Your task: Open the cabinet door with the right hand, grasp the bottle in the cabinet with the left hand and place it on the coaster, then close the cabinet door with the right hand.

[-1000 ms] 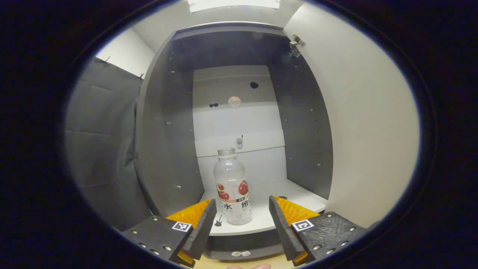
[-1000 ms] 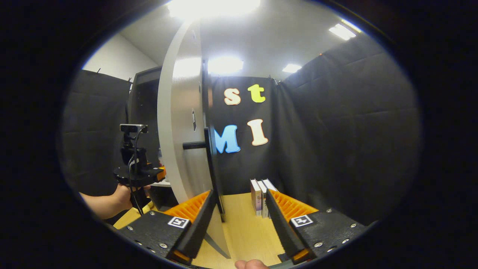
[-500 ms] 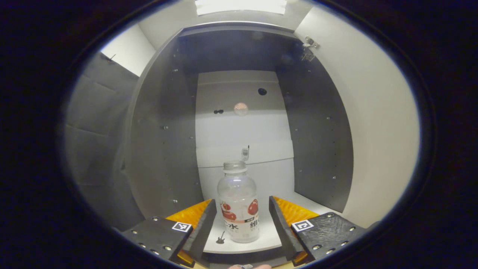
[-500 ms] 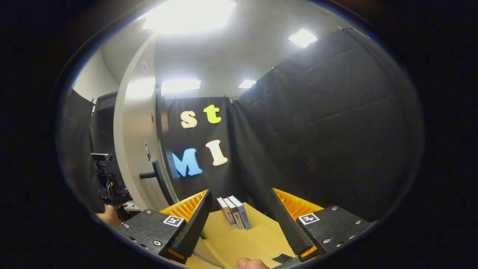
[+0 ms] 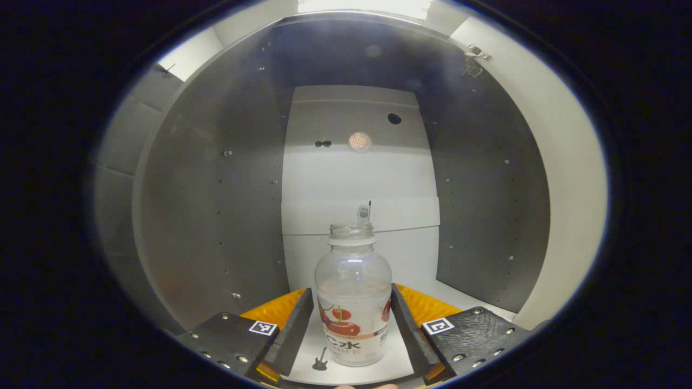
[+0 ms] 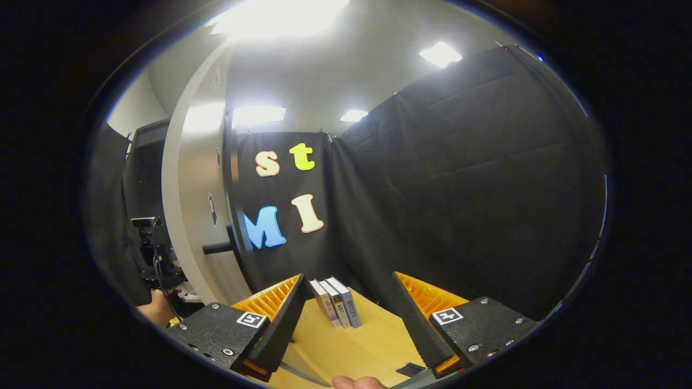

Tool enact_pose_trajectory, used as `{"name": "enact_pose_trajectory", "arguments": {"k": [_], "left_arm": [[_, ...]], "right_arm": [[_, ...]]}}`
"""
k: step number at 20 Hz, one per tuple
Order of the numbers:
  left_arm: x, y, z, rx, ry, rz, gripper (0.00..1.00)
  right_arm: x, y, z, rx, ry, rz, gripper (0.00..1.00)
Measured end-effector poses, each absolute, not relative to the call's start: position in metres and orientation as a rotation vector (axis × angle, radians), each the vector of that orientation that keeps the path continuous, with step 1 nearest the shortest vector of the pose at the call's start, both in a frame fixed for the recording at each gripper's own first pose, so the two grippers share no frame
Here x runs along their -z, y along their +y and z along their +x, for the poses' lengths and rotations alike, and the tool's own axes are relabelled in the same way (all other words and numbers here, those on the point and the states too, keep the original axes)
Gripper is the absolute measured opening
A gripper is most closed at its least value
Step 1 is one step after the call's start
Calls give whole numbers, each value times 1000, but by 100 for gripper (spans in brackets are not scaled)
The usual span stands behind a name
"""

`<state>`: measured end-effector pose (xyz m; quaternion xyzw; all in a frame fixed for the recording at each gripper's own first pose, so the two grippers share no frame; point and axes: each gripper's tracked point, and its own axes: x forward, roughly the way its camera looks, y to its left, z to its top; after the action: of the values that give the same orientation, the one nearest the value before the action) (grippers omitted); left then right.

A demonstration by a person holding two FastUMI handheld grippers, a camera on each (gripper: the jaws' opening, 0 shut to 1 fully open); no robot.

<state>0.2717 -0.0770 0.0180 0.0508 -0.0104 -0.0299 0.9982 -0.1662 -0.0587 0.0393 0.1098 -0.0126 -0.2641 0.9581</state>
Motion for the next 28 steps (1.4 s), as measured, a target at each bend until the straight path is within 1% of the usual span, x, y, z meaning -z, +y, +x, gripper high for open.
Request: {"name": "enact_pose_trajectory", "arguments": {"k": [3, 4, 5, 7, 9, 10, 11, 12, 13, 15, 16, 17, 18, 19, 22, 26, 28], "left_arm": [[-16, -80, 279, 71, -30, 104, 81], [-18, -78, 277, 59, -36, 87, 76], [-23, -78, 272, 56, -42, 49, 80], [-20, -76, 277, 44, -45, 20, 70], [-26, -74, 272, 31, -57, 24, 70], [-32, -73, 270, 20, -72, 22, 76], [-37, -75, 267, 19, -80, 23, 69], [-40, -75, 262, 15, -81, 33, 70], [-44, -76, 258, 9, -85, 38, 70], [-56, -78, 253, 4, -99, 42, 70], [-55, -79, 251, -1, -101, 46, 73], [-55, -80, 246, 3, -103, 37, 70], [-59, -81, 243, 12, -113, 26, 73], [-64, -74, 238, -1, -119, 31, 70], [-69, -65, 221, -73, -124, 73, 70], [-70, -56, 214, -189, -103, 100, 70], [-70, -52, 212, -240, -94, 93, 70]], "right_arm": [[-45, -54, -163, 547, -28, 172, 95], [-48, -52, -163, 548, -34, 164, 95], [-50, -51, -163, 550, -40, 156, 95], [-50, -51, -165, 557, -41, 142, 95], [-50, -52, -166, 555, -48, 150, 95], [-49, -54, -167, 550, -49, 157, 91], [-46, -58, -167, 547, -52, 161, 91], [-44, -62, -166, 543, -54, 167, 95], [-40, -66, -164, 533, -54, 176, 95], [-32, -72, -156, 496, -50, 196, 95], [-27, -75, -152, 474, -43, 206, 95], [-24, -80, -150, 451, -37, 213, 95], [-21, -83, -146, 419, -33, 220, 95], [-18, -85, -144, 381, -24, 225, 95], [-13, -97, -132, 268, 4, 198, 95], [-10, -105, -121, 118, 12, 193, 95], [0, -112, -114, 87, 11, 192, 95]]}}
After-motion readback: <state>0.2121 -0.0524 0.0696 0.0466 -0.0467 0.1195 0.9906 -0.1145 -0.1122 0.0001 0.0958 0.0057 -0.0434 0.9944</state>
